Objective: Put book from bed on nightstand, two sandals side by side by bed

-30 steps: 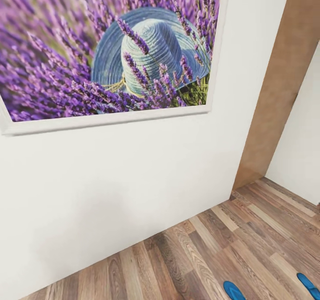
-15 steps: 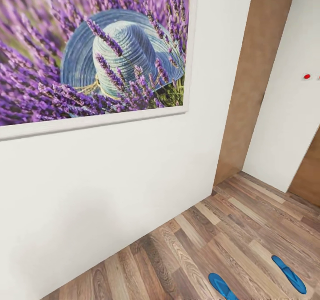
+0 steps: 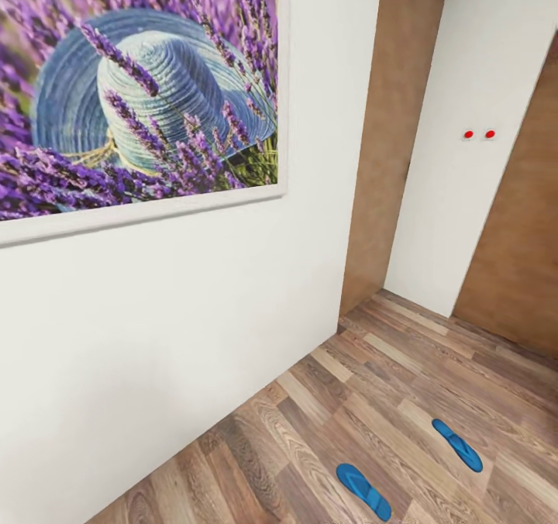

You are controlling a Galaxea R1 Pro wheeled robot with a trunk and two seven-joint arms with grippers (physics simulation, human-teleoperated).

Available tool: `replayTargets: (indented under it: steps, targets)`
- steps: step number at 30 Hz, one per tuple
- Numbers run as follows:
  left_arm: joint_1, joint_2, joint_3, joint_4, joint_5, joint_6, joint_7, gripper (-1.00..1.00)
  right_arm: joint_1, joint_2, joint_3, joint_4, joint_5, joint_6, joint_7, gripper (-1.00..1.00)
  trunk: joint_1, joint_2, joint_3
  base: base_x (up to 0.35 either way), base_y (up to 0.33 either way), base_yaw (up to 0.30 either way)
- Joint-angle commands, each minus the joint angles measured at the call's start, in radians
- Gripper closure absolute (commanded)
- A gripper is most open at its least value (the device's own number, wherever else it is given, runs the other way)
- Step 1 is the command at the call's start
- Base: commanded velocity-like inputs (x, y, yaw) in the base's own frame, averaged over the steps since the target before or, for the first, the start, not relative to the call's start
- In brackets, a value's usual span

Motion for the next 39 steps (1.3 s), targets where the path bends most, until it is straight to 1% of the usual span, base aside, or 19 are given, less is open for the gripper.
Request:
replayTargets:
  steps: [1,12,19,23,39]
  targets:
    - [0.000,0.000,0.001,0.000,0.007,-0.003,-0.001,-1.00,-0.001,0.000,-0.001,0.001,-0.005,-0.003,0.000,-1.00,0.000,0.000,-0.001,0.000,0.000,-0.300]
    - [0.000,0.000,0.001,0.000,0.007,-0.003,-0.001,-1.00,-0.001,-0.001,-0.001,0.001,-0.004,-0.003,0.000,-1.00,0.000,0.000,-0.001,0.010,0.008,-0.300]
    - [0.000,0.000,0.001,0.000,0.007,-0.003,-0.001,-1.00,-0.001,0.000,-0.001,0.001,-0.004,-0.003,0.000,-1.00,0.000,0.000,-0.001,0.192,0.155,-0.300]
    - [0.000,0.000,0.001,0.000,0.007,-0.003,-0.001,-1.00,-0.001,0.001,-0.001,0.001,-0.004,-0.003,0.000,-1.00,0.000,0.000,-0.001,0.108,0.032,-0.300]
    - [0.000,0.000,0.001,0.000,0.007,-0.003,-0.001,-1.00,-0.001,0.000,-0.001,0.001,-0.004,-0.003,0.000,-1.00,0.000,0.000,0.003,0.012,0.003,-0.300]
